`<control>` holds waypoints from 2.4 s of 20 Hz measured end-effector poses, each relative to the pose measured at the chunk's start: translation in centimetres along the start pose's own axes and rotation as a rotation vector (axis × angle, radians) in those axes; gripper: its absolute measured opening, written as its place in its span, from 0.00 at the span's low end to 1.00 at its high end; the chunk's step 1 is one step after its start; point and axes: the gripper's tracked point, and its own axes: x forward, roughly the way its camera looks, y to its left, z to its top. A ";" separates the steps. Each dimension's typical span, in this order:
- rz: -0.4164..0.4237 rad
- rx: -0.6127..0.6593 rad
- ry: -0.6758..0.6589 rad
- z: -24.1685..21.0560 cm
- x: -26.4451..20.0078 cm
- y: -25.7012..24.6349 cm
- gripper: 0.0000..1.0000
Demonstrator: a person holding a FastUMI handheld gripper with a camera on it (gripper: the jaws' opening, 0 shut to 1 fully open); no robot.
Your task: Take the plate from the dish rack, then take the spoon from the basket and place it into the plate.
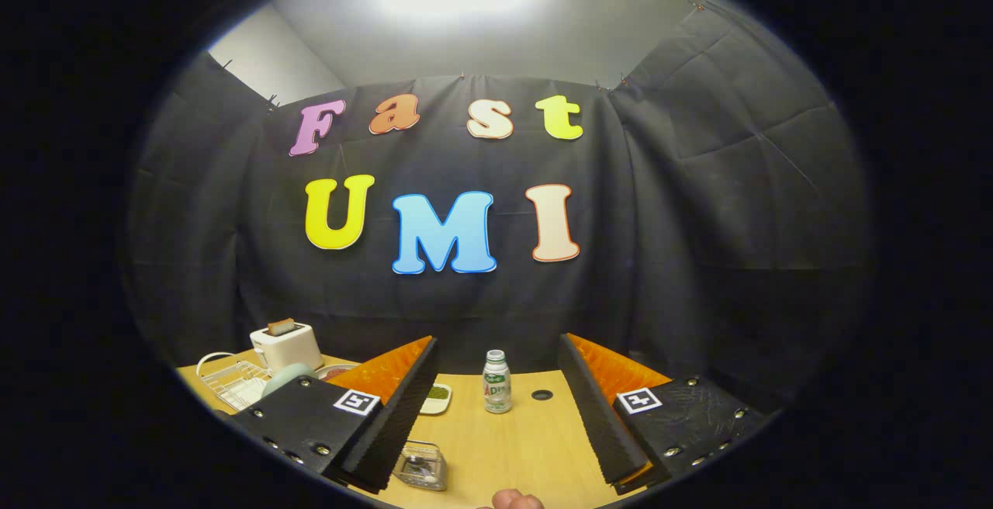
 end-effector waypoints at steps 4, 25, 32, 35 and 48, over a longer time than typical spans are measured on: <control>0.055 -0.007 0.003 1.0 0.8 6.1 0.96; 0.352 0.150 0.796 -10.2 5.7 27.9 0.98; 0.296 0.076 0.962 -12.3 7.1 29.8 0.98; 0.253 0.061 1.026 -13.3 7.4 30.3 0.98; -0.080 -0.135 1.132 -18.2 8.2 29.3 0.70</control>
